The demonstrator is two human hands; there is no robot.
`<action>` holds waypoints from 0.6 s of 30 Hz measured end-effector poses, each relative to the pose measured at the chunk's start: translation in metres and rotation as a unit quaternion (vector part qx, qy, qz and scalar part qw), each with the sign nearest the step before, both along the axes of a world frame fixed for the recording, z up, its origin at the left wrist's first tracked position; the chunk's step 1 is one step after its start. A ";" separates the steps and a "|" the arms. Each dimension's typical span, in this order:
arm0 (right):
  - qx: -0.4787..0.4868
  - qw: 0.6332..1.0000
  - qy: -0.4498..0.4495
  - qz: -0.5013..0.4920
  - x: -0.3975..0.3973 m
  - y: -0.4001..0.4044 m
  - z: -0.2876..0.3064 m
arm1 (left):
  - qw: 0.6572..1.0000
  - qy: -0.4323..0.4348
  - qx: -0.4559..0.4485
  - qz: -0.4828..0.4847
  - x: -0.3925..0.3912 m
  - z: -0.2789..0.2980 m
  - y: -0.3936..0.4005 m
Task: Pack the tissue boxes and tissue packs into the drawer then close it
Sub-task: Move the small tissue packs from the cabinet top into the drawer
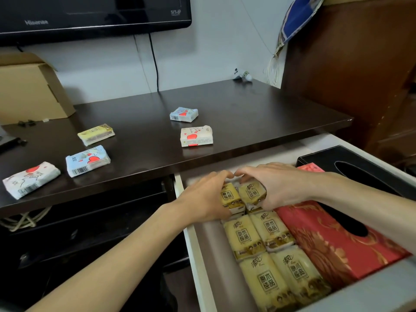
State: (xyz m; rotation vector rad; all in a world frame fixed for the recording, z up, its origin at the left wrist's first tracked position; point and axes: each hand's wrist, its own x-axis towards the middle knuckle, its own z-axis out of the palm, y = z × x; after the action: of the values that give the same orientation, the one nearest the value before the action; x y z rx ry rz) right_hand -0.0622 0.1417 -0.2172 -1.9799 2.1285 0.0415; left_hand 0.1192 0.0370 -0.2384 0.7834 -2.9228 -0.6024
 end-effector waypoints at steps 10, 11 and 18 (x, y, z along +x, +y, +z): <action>-0.076 0.993 -0.084 -0.031 -0.001 0.007 -0.005 | 0.999 0.029 0.010 0.011 0.004 0.006 0.002; -0.111 0.987 -0.114 -0.039 -0.001 0.008 -0.006 | 0.999 0.040 0.015 0.016 0.008 0.011 0.000; -0.328 0.901 -0.282 -0.043 0.040 -0.035 0.024 | 0.971 0.202 -0.019 0.122 0.080 0.063 -0.030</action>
State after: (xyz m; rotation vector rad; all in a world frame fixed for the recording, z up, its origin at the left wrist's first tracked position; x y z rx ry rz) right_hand -0.0222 0.1064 -0.1933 -1.8447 1.9499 -1.2531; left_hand 0.1990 0.0073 -0.1751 0.8785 -2.4178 -0.5986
